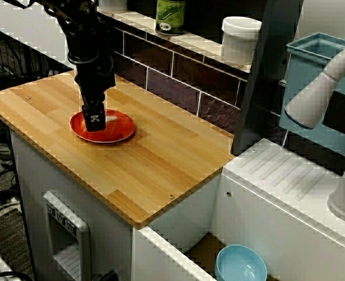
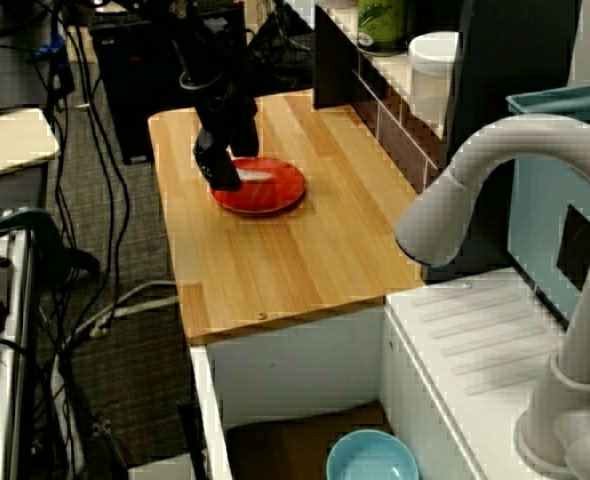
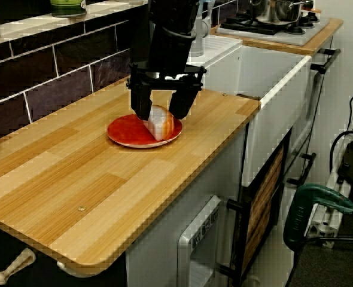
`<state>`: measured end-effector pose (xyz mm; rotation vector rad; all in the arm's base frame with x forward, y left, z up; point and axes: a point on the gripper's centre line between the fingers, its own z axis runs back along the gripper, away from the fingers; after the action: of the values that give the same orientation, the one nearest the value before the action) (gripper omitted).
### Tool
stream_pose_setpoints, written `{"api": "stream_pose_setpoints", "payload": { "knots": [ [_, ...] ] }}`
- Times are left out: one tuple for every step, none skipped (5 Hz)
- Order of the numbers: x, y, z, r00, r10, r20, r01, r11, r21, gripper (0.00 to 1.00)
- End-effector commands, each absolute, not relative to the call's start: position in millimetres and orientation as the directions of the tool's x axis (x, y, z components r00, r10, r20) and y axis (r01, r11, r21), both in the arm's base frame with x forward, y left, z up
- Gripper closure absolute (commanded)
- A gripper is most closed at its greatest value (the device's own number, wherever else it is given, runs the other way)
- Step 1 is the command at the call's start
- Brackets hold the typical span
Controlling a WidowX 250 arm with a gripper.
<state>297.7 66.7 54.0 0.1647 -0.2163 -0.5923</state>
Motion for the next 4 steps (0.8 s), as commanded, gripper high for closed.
{"api": "stream_pose_setpoints", "payload": {
  "knots": [
    [304.9, 64.6, 57.2, 0.81, -0.564, 0.16, 0.523, 0.818, 0.238, 0.0],
    [304.0, 64.2, 53.9, 0.816, -0.558, 0.154, 0.519, 0.823, 0.232, 0.0],
    [300.6, 62.6, 49.4, 0.818, -0.556, 0.147, 0.519, 0.824, 0.229, 0.0],
    [300.0, 61.4, 45.5, 0.821, -0.553, 0.139, 0.517, 0.825, 0.228, 0.0]
  ]
}}
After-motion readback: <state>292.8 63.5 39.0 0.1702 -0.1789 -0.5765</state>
